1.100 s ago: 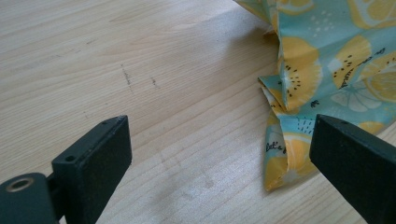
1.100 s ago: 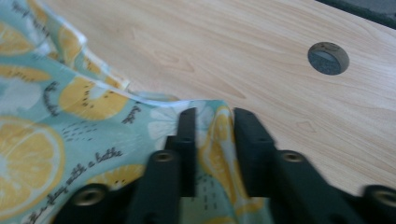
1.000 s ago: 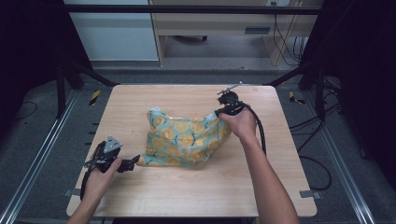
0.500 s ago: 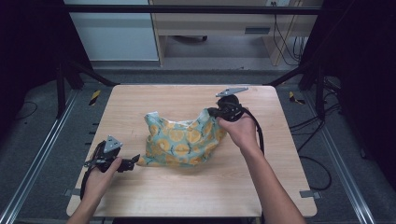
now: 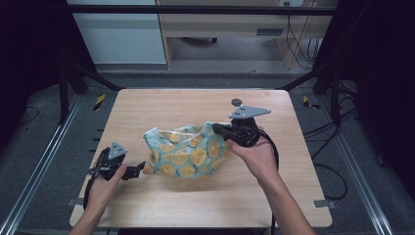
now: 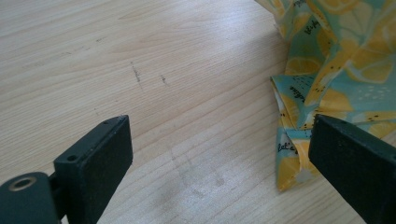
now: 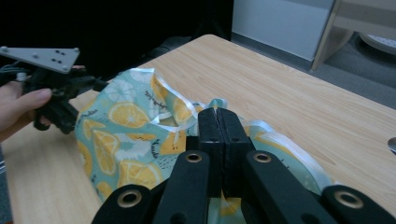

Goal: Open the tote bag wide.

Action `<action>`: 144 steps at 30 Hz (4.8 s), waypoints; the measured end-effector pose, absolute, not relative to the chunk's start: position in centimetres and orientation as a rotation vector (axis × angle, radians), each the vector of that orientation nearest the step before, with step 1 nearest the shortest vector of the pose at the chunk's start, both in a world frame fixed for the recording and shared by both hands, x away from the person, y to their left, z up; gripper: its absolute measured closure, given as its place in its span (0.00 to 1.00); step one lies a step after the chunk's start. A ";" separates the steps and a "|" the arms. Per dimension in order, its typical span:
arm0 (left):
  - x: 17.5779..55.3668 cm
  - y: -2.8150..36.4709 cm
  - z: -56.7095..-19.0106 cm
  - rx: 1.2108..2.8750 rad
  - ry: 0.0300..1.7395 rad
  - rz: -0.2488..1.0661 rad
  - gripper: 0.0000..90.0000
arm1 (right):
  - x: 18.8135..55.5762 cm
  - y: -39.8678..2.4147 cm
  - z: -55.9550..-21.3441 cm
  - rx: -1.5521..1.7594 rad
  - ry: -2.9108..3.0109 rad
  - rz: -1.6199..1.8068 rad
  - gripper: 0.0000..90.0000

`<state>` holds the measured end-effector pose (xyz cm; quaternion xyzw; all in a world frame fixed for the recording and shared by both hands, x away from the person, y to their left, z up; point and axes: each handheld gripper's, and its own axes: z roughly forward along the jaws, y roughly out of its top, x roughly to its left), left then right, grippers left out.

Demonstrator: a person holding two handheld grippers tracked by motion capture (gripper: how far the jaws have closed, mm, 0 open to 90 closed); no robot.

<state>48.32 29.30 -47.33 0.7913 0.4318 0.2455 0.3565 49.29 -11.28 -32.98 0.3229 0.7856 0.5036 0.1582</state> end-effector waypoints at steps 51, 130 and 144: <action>46.4 29.6 -40.1 1.863 0.975 0.613 0.18 | 43.8 -13.1 -34.7 0.841 2.296 1.456 0.99; 42.5 25.1 -40.8 2.009 0.712 0.438 0.98 | 41.5 -16.2 -40.1 0.935 2.316 1.407 0.98; 41.5 25.4 -41.3 2.031 0.710 0.441 0.98 | 41.1 -16.4 -41.8 0.978 2.310 1.444 0.98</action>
